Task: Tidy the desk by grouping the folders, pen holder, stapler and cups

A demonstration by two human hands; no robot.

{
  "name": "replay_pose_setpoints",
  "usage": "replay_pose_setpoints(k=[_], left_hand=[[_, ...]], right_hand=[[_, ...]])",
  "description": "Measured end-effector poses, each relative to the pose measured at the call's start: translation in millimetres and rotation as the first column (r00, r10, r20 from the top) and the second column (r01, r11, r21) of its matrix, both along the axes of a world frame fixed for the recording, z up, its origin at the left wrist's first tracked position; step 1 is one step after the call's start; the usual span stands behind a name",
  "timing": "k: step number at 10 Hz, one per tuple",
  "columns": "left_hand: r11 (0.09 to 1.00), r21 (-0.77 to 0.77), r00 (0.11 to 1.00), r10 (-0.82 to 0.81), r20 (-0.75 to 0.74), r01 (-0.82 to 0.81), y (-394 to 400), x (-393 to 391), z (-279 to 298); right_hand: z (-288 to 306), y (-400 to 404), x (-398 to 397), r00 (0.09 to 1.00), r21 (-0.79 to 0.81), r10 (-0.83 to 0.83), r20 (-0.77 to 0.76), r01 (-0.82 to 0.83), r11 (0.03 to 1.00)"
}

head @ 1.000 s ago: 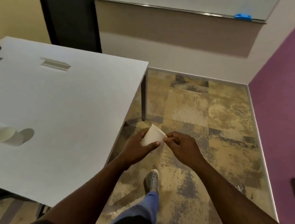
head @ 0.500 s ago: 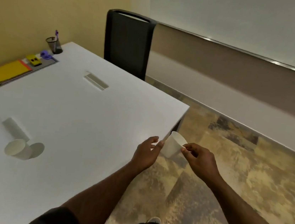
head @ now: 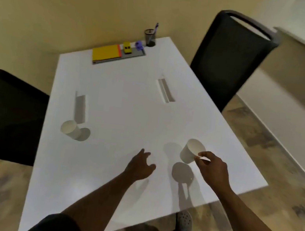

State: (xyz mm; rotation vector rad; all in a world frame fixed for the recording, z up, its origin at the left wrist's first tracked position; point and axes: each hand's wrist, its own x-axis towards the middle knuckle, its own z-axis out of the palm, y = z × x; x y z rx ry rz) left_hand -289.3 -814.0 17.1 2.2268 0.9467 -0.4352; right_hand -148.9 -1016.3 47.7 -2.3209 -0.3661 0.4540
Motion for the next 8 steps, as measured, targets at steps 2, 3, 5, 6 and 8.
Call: replay_pose_setpoints(k=[2, 3, 5, 6, 8], left_hand=[[0.999, -0.017, 0.947, 0.021, -0.319, -0.027, 23, 38, -25], [0.998, -0.020, 0.923, 0.051, -0.381, -0.063, 24, 50, -32], [0.997, -0.019, 0.895, 0.057, -0.442, -0.073, 24, 60, -44], [0.997, -0.021, 0.893, 0.063, -0.445, -0.080, 25, 54, -48], [0.995, -0.013, 0.905, 0.087, -0.418, -0.102, 23, 52, -45]], right_hand=[[-15, 59, 86, 0.984, -0.002, 0.177, 0.019, -0.177, 0.984], [-23, 84, 115, 0.971, 0.010, 0.229, 0.064, -0.230, 0.973], [-46, 146, 166, 0.944, 0.023, 0.316, 0.090, -0.319, 0.947], [-53, 174, 180, 0.944, 0.014, 0.318, 0.091, -0.321, 0.947], [-60, 179, 186, 0.934, -0.053, 0.336, 0.121, -0.332, 0.942]])
